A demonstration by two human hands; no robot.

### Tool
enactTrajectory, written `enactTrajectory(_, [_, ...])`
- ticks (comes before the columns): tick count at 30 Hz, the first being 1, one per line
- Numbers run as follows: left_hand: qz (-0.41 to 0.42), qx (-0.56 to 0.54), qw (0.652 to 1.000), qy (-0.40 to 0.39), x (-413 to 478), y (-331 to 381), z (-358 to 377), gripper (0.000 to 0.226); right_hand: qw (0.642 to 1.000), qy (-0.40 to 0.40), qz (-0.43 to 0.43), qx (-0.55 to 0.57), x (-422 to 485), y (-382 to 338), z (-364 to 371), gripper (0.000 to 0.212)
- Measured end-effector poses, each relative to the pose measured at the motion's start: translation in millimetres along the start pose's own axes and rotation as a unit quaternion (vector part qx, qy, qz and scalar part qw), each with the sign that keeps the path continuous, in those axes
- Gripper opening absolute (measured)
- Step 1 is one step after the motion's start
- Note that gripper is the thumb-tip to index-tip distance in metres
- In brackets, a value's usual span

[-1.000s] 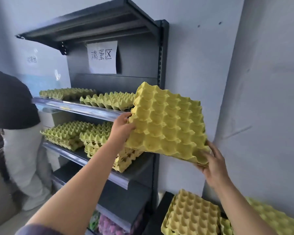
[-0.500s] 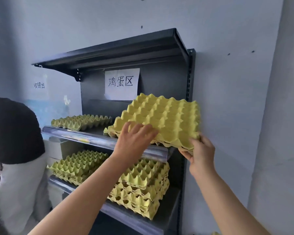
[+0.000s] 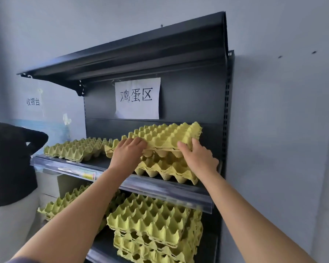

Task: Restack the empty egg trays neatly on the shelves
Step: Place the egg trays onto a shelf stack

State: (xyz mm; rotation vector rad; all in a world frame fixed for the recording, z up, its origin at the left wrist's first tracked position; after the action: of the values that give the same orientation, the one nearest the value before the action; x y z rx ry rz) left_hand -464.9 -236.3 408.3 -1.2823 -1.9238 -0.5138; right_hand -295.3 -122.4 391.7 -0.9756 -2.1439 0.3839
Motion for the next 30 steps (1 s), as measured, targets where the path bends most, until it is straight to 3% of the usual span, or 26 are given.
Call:
enactTrajectory(2, [-0.002,-0.012,0.999,-0.044,-3.5,-5.6,24.0,0.037,0.999,-0.010,0.006,-0.050,-1.4,7.9,14.2,0.070])
enactTrajectory(5, [0.014,-0.049,0.997,-0.066,-5.8,-9.1,41.7,0.039,1.000,-0.016,0.011,-0.025,-7.6,19.1,30.5,0.069])
enactTrajectory(11, [0.010,-0.108,0.992,-0.056,-6.3,-8.4,33.4,0.045,0.996,0.021,0.001,-0.091,-13.6,14.9,28.5,0.077])
enactTrajectory(15, [0.058,-0.132,0.989,-0.018,0.9,15.0,11.5,0.044,0.988,0.057,-0.063,-0.131,-21.7,5.7,14.1,0.062])
enactTrajectory(19, [0.104,-0.175,0.979,-0.009,13.5,55.3,-5.0,0.027,0.966,0.124,-0.118,-0.193,-32.5,9.4,-18.8,0.043])
enactTrajectory(23, [0.163,-0.206,0.963,0.049,19.1,113.8,-27.9,0.014,0.940,0.213,-0.133,-0.232,-53.0,34.7,-70.0,0.030])
enactTrajectory(30, [0.255,-0.256,0.924,0.125,4.6,261.6,-53.9,0.024,0.911,0.269,-0.093,-0.298,-117.8,123.7,-178.7,0.035])
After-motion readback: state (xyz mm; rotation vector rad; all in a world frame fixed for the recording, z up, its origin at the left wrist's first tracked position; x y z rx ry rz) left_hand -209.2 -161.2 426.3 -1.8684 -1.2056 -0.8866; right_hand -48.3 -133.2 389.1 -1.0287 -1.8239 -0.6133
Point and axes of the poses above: each hand's wrist, its own x-axis towards the middle knuckle, its own z-axis out of the palm, y = z × x, the point moved 7 cm from there along x, towards the middle knuckle, and after that the axes turned 7 degrees about -z, right-handed, at the moved point
